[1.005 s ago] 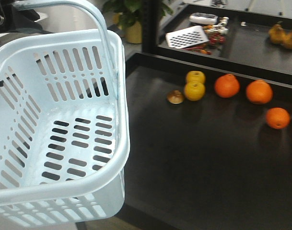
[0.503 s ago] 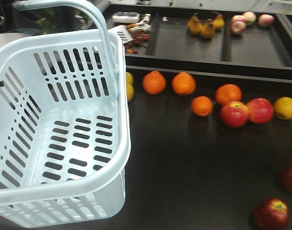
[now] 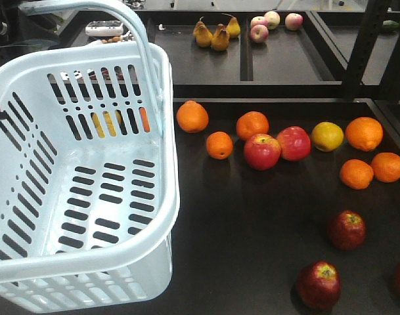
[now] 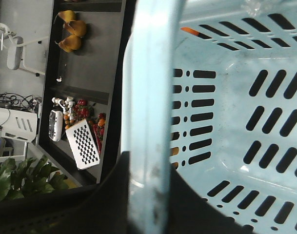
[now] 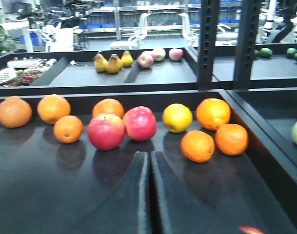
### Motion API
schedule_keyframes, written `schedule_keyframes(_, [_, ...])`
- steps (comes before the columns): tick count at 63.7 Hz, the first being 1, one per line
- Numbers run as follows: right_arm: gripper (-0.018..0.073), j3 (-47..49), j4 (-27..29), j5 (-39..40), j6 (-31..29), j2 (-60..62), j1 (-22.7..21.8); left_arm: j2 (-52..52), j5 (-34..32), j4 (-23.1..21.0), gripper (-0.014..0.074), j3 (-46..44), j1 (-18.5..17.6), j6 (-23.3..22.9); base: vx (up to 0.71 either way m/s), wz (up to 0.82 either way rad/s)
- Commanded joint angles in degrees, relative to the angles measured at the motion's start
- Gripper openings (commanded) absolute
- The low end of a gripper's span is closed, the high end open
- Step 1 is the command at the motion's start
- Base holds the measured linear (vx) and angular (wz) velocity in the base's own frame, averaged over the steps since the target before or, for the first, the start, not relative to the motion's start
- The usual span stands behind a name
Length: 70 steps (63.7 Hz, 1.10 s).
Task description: Pick three apples into basket with both arms
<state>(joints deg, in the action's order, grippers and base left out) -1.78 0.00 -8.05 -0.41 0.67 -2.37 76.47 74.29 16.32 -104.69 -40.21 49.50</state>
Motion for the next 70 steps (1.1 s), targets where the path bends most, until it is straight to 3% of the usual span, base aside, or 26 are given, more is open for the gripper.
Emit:
schedule_keyframes(1, [-0.0008,-0.6,0.0,4.5,-0.1,0.8,-0.3,-1.5,-2.8,0.9,-0.0006,-1.9,-0.1,-0.5,0.04,-0.16])
schedule_keyframes(70, [-0.0008,-0.6,0.0,4.5,-0.1,0.8,-0.3,-1.5,-2.8,0.9,-0.0006,-1.9,-0.1,-0.5,0.01,-0.02])
